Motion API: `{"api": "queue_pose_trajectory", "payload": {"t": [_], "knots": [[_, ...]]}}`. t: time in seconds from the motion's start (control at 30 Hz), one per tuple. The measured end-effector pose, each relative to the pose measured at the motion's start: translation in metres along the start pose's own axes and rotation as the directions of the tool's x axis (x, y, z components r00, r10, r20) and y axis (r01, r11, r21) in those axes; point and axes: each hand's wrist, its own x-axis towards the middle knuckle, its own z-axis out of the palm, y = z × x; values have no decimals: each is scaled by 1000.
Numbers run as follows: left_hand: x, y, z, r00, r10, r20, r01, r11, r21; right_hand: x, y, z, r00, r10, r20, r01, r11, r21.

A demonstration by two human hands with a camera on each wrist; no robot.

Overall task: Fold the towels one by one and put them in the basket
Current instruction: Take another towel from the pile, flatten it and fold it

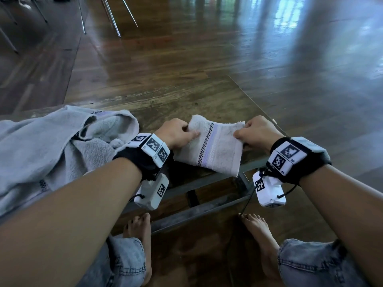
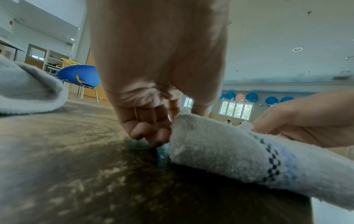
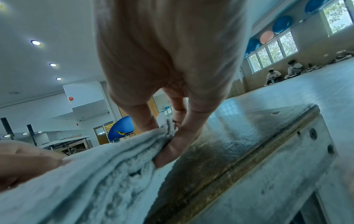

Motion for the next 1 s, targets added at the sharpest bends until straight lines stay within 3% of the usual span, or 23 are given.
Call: {"api": "queue_pose_trajectory", "payload": {"t": [0.07, 0.23, 0.33, 0.4, 0.47, 0.53, 0.6, 0.67, 0.8, 0.93, 1.0], "knots": [[1, 0, -2, 1000, -16, -2, 16, 999, -40, 0, 0, 0, 1000, 10, -2, -10, 1000, -3], [-2, 2, -3, 988, 42, -150, -53, 996, -68, 0, -3, 3, 1000, 29, 7, -30, 995, 97], [1, 1, -1, 995, -17, -94, 11, 998, -60, -2, -1, 3, 998, 57, -3, -57, 994, 90], [2, 1, -3, 996, -59, -69, 54, 995, -79, -3, 3, 4, 1000, 22, -19, -22, 1000, -12], [1, -1, -5, 995, -52, -87, 44, 994, -97, -1, 6, 4, 994, -106, -24, 97, 969, -229], [-2, -2, -6, 985, 3, -174, -17, 996, -83, -3, 7, 2, 983, -182, 1, 175, 940, -293], [-6, -2, -9, 946, 116, -304, -109, 993, 40, -5, 7, -1, 981, -185, 58, 194, 947, -256], [-10, -2, -11, 918, 199, -343, -155, 976, 150, -10, 7, -2, 974, -190, 125, 213, 954, -212], [-17, 1, -8, 981, 165, -106, -139, 965, 221, -14, 10, -4, 966, -226, 126, 247, 952, -182], [-25, 4, -7, 967, 252, -42, -234, 941, 245, -19, 14, -2, 934, -277, 226, 313, 939, -144], [-32, 8, -5, 941, 338, -24, -326, 922, 210, -21, 16, -1, 939, -287, 188, 312, 942, -121]]}}
